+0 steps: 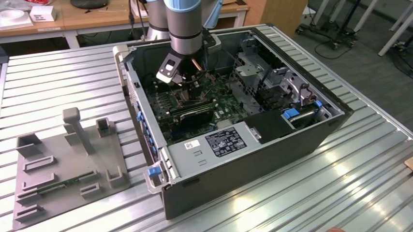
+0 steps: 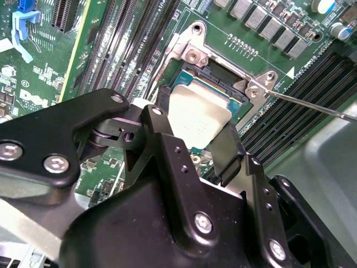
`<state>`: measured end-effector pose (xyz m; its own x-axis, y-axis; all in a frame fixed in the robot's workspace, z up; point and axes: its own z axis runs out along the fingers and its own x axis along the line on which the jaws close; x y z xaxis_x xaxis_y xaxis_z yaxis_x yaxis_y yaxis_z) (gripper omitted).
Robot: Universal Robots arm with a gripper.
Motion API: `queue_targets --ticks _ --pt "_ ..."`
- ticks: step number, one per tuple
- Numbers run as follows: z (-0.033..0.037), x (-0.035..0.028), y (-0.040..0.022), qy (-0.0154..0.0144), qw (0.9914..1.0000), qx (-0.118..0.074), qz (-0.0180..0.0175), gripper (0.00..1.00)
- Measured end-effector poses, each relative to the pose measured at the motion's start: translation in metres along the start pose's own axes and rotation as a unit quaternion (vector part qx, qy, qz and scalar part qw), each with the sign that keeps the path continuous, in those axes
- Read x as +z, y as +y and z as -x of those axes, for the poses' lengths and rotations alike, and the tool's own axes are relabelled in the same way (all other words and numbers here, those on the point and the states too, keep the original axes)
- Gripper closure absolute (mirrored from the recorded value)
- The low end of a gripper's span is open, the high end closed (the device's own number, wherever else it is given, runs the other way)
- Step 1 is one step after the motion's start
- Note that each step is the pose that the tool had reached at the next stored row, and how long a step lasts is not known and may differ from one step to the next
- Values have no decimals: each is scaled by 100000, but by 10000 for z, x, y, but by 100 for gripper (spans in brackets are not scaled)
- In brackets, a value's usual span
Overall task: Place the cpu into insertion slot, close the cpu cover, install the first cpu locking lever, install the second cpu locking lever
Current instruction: 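Place the cpu into insertion slot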
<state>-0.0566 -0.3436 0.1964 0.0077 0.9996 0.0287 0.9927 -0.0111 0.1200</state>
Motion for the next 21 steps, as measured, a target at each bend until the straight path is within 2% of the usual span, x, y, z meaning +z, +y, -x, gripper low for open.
queue_targets --ticks 9,21 --pt "0 2 -12 33 100000 -109 190 46" --pt "-7 9 -26 28 100000 -131 254 46"
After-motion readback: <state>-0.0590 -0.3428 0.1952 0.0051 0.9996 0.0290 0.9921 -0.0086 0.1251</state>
